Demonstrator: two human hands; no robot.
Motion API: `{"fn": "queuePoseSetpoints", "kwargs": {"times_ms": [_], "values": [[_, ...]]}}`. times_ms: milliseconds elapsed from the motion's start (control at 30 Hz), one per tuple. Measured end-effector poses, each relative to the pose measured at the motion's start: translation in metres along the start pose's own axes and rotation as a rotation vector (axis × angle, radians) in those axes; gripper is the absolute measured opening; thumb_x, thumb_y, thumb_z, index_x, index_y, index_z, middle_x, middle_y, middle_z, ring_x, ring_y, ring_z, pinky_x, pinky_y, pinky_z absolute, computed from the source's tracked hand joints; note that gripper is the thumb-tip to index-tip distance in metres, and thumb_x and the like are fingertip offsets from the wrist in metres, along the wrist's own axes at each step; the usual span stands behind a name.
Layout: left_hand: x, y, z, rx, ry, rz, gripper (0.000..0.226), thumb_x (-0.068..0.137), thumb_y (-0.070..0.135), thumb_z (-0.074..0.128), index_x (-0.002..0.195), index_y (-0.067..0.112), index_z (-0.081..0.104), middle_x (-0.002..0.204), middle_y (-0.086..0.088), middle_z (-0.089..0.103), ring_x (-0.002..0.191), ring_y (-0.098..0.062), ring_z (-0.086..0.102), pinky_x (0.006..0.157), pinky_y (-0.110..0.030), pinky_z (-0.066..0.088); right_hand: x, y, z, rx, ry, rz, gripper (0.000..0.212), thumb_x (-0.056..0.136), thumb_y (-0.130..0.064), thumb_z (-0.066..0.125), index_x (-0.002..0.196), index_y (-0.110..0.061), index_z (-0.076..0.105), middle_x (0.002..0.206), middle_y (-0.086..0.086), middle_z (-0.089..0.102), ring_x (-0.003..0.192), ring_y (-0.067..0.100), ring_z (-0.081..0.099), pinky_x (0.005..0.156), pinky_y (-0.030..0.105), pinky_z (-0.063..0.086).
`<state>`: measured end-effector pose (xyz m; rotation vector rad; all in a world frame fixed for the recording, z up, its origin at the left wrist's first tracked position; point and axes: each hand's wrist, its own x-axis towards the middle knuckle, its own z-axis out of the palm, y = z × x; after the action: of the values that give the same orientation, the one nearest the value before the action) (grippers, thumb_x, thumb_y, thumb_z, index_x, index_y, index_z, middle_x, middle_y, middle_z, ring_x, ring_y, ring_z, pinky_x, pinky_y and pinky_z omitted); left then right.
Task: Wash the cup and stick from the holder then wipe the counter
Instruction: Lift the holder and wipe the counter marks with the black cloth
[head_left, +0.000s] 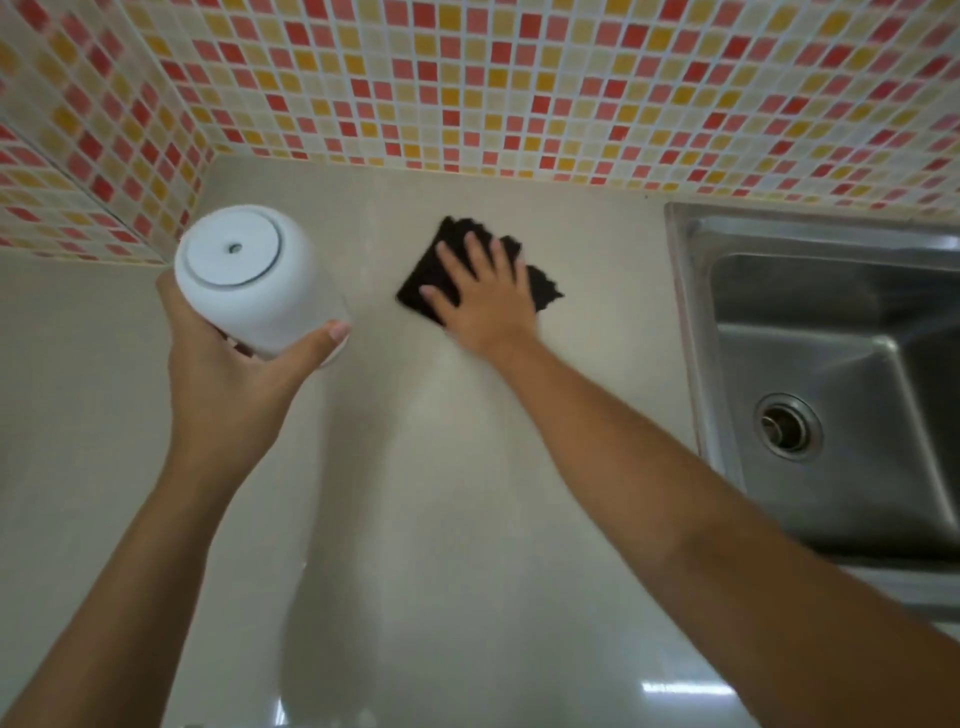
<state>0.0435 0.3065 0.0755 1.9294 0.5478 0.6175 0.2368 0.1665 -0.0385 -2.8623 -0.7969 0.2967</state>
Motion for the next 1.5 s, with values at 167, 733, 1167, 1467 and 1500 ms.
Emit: {"fn": "queuePoseSetpoints", "kwargs": {"times_ms": [167,733,1167,1467,1500], "values": [[-0.014,-0.007,0.017,-0.101,0.006,-0.044,0.094,0.067,0.028,0.089,0.14,0.02,0.03,0.138,0.006,0.05,0.123,-0.004,0.053,0.103,-0.03,0.048,-0.029,0.089,-0.019,0.014,-0.018,0.158,0.065,0.096,-0.064,0.017,0.154,-0.034,0.011,0.163,0.002,0.005,0.149,0.027,0.001,0.12,0.048,-0.001],[-0.042,0.024,0.083,-0.099,-0.151,-0.11,0.091,0.065,0.03,0.089,0.135,0.029,0.032,0.133,0.011,0.049,0.119,-0.003,0.052,0.102,-0.029,0.047,-0.281,0.054,0.022,-0.036,-0.042,0.029,0.071,0.092,-0.072,0.028,0.152,-0.036,0.021,0.161,-0.001,0.016,0.148,0.028,0.013,0.117,0.056,0.012],[-0.074,0.039,0.087,-0.096,-0.153,-0.087,0.09,0.064,0.03,0.09,0.134,0.032,0.033,0.132,0.015,0.049,0.12,0.001,0.051,0.102,-0.033,0.048,-0.195,0.071,0.013,0.033,0.046,0.237,0.068,0.097,-0.061,0.02,0.155,-0.026,0.01,0.163,0.004,0.008,0.149,0.027,0.002,0.12,0.05,0.004],[-0.083,0.03,0.12,-0.136,-0.197,-0.126,0.089,0.062,0.033,0.09,0.132,0.034,0.034,0.131,0.012,0.05,0.119,-0.004,0.052,0.1,-0.029,0.048,-0.319,0.088,0.027,-0.033,0.066,0.287,0.071,0.094,-0.063,0.025,0.153,-0.024,0.021,0.16,0.006,0.021,0.148,0.029,0.014,0.117,0.051,0.015],[-0.085,0.03,0.126,-0.14,-0.217,-0.125,0.089,0.062,0.032,0.09,0.132,0.034,0.035,0.131,0.012,0.05,0.119,-0.003,0.052,0.099,-0.027,0.048,-0.312,0.089,0.026,-0.037,0.071,0.3,0.072,0.093,-0.063,0.027,0.153,-0.023,0.022,0.159,0.007,0.021,0.148,0.029,0.015,0.117,0.051,0.014]]}}
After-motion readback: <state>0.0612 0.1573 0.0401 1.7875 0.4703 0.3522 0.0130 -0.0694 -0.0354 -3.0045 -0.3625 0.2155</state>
